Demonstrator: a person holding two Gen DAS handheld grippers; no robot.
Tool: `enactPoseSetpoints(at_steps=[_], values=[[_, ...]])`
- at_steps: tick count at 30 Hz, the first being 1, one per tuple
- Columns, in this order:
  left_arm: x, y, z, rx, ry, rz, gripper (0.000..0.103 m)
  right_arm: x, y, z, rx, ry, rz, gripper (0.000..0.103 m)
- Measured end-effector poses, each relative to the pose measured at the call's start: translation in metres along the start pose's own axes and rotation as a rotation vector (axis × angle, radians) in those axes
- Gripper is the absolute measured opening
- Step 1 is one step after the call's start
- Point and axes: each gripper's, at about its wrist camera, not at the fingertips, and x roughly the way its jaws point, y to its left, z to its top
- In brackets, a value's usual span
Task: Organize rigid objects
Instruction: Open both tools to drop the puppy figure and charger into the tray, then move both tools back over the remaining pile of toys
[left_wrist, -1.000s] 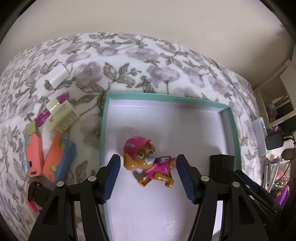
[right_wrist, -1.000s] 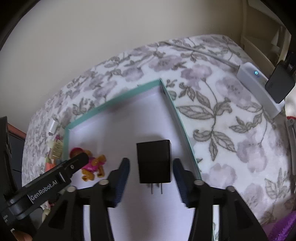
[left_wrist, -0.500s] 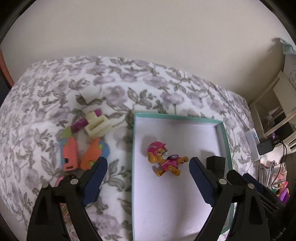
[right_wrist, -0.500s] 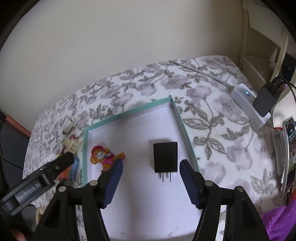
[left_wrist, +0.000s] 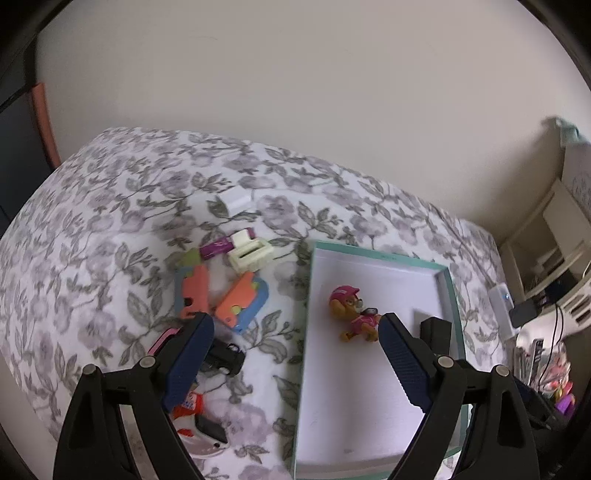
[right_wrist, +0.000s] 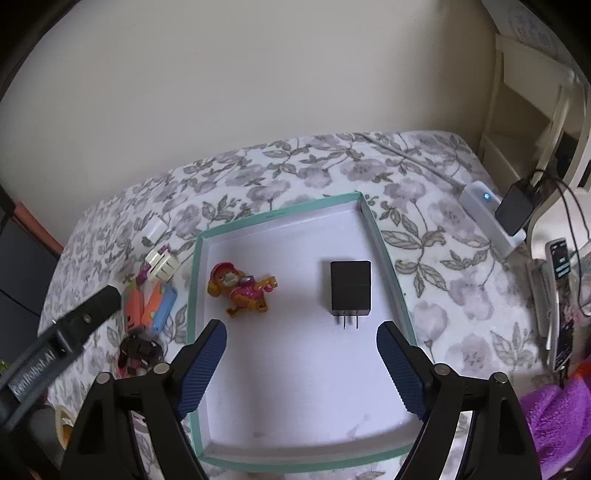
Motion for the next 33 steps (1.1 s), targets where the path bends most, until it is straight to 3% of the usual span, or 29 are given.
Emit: enactPoseSetpoints(at_steps=[5, 9, 14, 15, 16, 22, 33], values=[[-0.017, 0.016, -0.008, -0.027, -0.057, 0.025, 0.091, -0.011, 0.009, -0.010, -0.028, -0.020, 0.003, 0.087], [-0.029, 0.025, -0.014, -0.018, -0.106, 0.063, 0.091, -0.017, 0.013, -0.017, -0.037, -0.034, 0.001, 0.099], [-0.035, 0.044, -0.021, -0.043, -0.151, 0.103, 0.092, -0.016, 0.020, -0.021, -0.052, -0.029, 0.008, 0.099], [-0.035, 0.050, -0.022, -0.059, -0.150, 0.102, 0.093, -0.015, 0.022, -0.021, -0.056, -0.029, 0.008, 0.099], [-0.033, 0.055, -0.022, -0.069, -0.147, 0.104, 0.103, -0.014, 0.024, -0.021, -0.060, -0.028, 0.008, 0.099], [-0.020, 0.091, -0.024, -0.141, -0.049, 0.114, 0.103, -0.006, 0.042, -0.022, -0.086, -0.016, 0.030, 0.099], [0.003, 0.145, -0.035, -0.240, 0.135, 0.283, 0.103, 0.015, 0.118, -0.039, -0.224, 0.045, 0.135, 0.099]])
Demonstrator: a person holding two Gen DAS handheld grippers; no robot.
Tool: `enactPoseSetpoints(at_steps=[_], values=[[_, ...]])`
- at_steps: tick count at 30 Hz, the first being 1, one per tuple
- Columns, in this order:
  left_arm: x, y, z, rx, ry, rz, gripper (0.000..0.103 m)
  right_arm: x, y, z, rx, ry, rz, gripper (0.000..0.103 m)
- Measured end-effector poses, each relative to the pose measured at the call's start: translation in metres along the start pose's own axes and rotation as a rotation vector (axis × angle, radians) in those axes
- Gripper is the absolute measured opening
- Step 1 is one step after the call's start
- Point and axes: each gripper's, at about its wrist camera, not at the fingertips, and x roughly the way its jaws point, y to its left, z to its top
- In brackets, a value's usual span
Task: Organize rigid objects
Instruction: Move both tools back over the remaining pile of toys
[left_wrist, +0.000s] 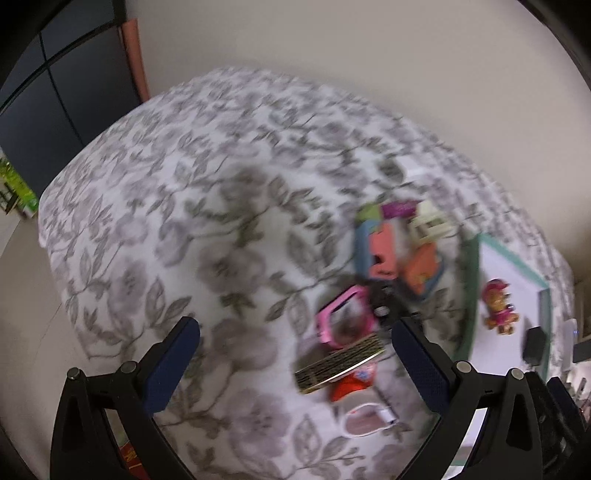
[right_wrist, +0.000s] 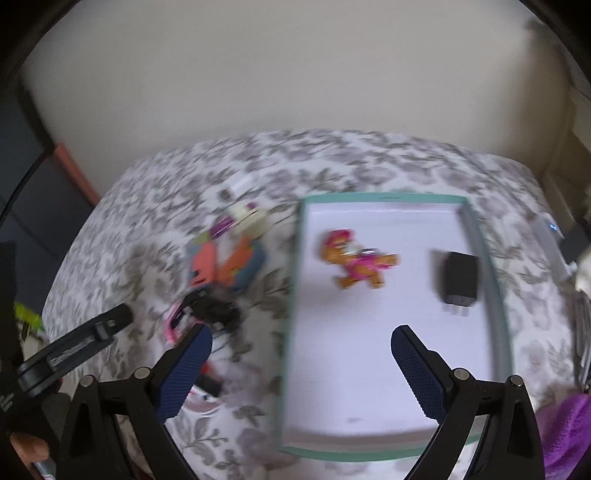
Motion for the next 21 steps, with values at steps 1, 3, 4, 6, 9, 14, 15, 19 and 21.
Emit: enactPoseSetpoints(at_steps=[1, 3, 4, 6, 9, 14, 15, 19, 21], values=[[0.003, 0.002, 0.000, -0.006, 0.011, 0.004, 0.103, 0.005, 0.007, -0.002, -0.017, 0.014, 0.009, 0.099], [0.007, 0.009, 0.000, -0.023, 0.029, 0.014, 0.103, 0.014, 0.019, -0.006, -0.044, 0.042, 0.024, 0.099], [0.009, 0.012, 0.000, -0.030, 0.040, 0.023, 0.103, 0.019, 0.025, -0.009, -0.058, 0.058, 0.029, 0.099], [0.017, 0.016, -0.002, -0.037, 0.067, 0.031, 0.103, 0.029, 0.036, -0.016, -0.084, 0.092, 0.040, 0.099], [0.038, 0.024, -0.007, -0.058, 0.161, 0.028, 0.103, 0.043, 0.046, -0.025, -0.101, 0.141, 0.064, 0.099], [0.058, 0.040, -0.012, -0.103, 0.230, 0.052, 0.103, 0.057, 0.056, -0.037, -0.104, 0.201, 0.112, 0.099], [0.060, 0.043, -0.013, -0.111, 0.235, 0.063, 0.103, 0.058, 0.058, -0.037, -0.107, 0.208, 0.119, 0.099], [0.063, 0.056, -0.015, -0.149, 0.248, 0.075, 0.103, 0.065, 0.066, -0.044, -0.129, 0.239, 0.136, 0.099], [0.062, 0.061, -0.016, -0.157, 0.247, 0.077, 0.103, 0.067, 0.068, -0.047, -0.140, 0.252, 0.135, 0.099]])
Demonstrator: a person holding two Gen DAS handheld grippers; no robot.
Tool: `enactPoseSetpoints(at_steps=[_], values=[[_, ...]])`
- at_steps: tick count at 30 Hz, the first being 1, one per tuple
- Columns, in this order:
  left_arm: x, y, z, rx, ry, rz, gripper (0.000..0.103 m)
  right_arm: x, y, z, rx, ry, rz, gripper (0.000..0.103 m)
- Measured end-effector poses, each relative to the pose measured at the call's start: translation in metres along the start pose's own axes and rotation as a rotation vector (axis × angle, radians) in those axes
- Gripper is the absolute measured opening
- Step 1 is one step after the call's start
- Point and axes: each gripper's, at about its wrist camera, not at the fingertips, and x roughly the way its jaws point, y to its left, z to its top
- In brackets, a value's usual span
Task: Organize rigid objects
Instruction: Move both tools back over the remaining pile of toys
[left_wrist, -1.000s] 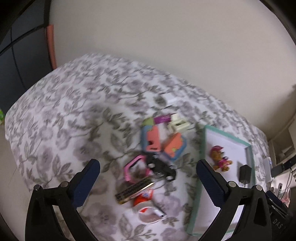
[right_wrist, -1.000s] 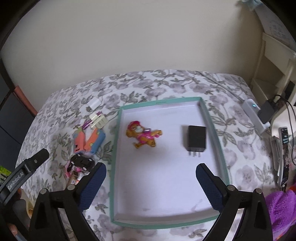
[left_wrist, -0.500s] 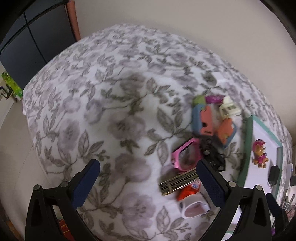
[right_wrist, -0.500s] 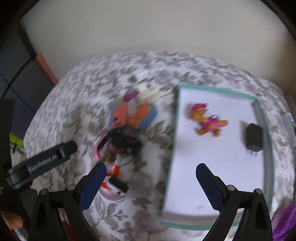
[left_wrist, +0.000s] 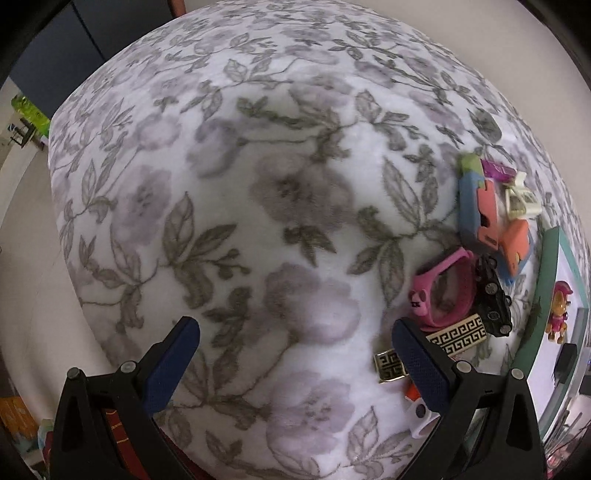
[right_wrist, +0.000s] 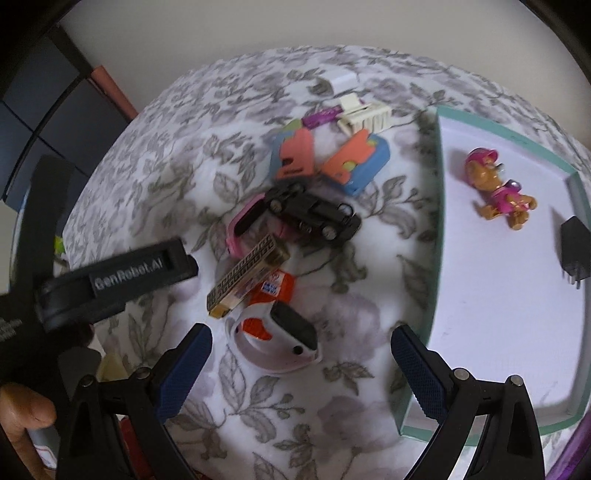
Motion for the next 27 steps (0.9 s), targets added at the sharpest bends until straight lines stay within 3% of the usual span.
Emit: enactPoseSetpoints(at_steps=[14, 27], values=[[0.006, 0.022, 0.009, 0.003, -0.002, -0.014, 0.103, 0.028, 0.020, -0.007, -0.116, 0.056, -0.087, 0.099], [-0.001, -0.007, 0.010, 0.093, 0.015, -0.088, 0.103, 0.013, -0.003, -0.003, -0.035, 0.027, -0.031, 0.086]])
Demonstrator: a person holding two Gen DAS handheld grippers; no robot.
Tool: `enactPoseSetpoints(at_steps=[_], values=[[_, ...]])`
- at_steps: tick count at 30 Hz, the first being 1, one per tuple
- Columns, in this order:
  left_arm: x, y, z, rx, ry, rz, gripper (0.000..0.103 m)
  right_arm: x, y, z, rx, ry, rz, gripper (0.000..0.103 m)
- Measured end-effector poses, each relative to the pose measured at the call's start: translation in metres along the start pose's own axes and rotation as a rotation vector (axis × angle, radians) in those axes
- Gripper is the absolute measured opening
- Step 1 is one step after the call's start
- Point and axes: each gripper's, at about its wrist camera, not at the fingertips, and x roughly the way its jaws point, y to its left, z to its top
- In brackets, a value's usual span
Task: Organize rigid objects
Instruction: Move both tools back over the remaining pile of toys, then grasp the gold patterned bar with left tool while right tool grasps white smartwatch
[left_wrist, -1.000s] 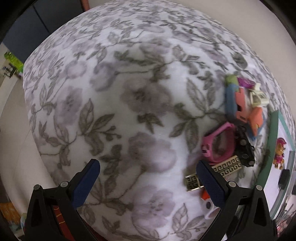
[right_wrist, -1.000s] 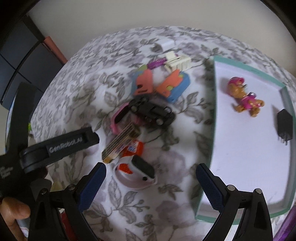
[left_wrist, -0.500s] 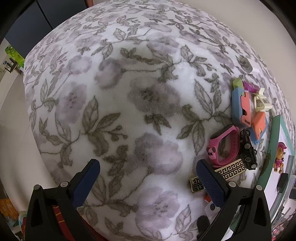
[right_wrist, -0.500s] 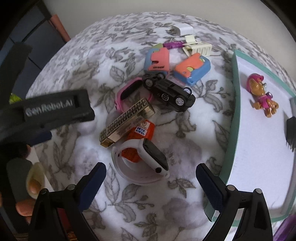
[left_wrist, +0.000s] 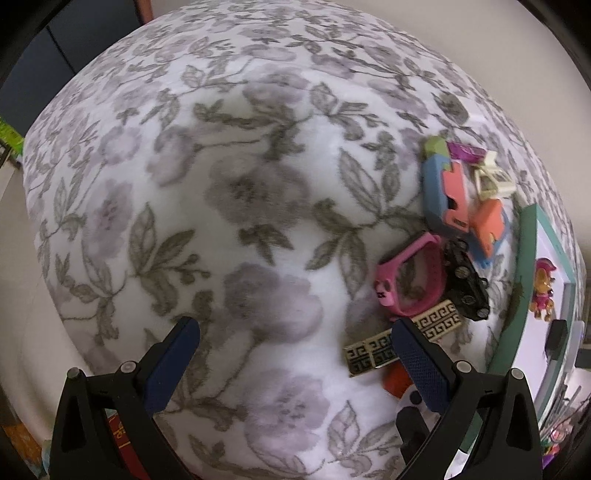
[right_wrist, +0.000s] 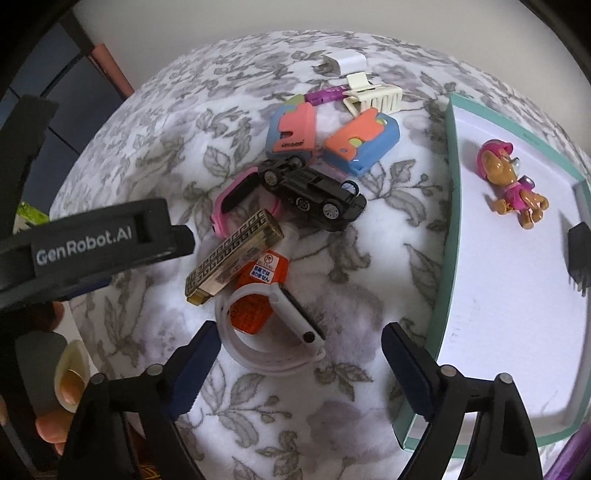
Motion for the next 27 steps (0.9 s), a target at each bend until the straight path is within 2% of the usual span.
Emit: enactPoseSetpoints(at_steps=[7, 16, 24, 26, 27], values=[[-0.001, -0.031, -0.001, 0.061, 0.005, -0.048, 0.103, -0.003, 0.003, -0.002, -0.003, -0.001, 0.050, 0.071], [0.005, -0.066, -0.004, 0.142, 0.005, -0.060, 0.103, 0.006, 0.006, -0.002, 0.001, 0.013, 0.063, 0.069], [0.004, -0.073, -0.005, 0.192, -0.013, -0.069, 0.103, 0.012, -0.003, -0.001, 0.041, 0.016, 0.109, 0.069], [0.007, -0.081, -0.005, 0.205, -0.005, -0.062, 0.103, 0.012, -0.003, -0.001, 0.038, 0.012, 0.111, 0.066], [0.008, -0.084, -0.005, 0.209, 0.000, -0.060, 0.102, 0.011, -0.002, -0.001, 0.032, 0.007, 0.121, 0.061]])
